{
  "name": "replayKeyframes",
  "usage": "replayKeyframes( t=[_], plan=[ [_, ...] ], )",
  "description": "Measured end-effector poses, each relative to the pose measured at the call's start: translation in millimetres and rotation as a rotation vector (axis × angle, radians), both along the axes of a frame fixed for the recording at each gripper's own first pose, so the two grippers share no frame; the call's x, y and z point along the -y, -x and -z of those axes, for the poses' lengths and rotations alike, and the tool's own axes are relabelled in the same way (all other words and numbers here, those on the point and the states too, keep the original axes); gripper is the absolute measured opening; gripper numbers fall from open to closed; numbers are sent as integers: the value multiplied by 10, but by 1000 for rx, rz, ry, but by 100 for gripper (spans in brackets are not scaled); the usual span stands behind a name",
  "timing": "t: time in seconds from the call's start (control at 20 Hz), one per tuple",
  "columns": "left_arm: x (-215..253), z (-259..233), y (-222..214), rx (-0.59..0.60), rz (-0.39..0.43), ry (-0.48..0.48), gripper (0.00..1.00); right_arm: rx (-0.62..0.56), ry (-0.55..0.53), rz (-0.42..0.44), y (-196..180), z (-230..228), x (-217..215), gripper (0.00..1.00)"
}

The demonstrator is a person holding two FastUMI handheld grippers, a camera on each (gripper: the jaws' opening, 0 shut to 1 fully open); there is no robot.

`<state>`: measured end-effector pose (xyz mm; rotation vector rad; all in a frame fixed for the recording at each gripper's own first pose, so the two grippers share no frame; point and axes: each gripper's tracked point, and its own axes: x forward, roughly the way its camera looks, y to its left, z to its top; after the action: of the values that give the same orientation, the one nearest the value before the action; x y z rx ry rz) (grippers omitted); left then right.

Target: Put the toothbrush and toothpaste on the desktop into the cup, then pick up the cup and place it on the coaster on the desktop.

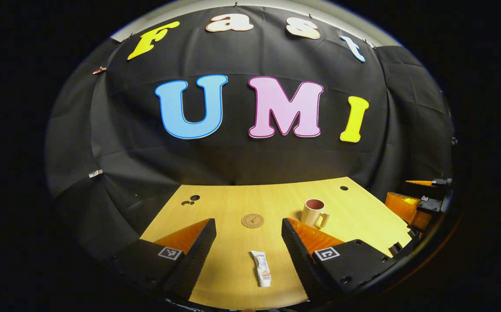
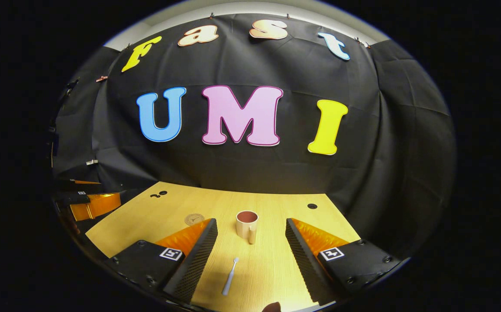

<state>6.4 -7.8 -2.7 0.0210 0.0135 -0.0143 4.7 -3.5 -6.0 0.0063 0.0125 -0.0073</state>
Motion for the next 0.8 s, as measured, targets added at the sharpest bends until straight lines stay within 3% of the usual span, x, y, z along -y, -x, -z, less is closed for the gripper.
replayKeyframes(
  t=[0.35,0.75,0.8],
  plan=[
    [30,101,-96,-39,1,-4,95,-14,9,-1,-41,47,-10,98],
    [294,622,-515,-207,29,-7,95,-56,2,-7,-200,202,47,98],
    [303,723,-565,-230,32,-10,92,-63,2,-8,-215,227,50,98]
  ],
)
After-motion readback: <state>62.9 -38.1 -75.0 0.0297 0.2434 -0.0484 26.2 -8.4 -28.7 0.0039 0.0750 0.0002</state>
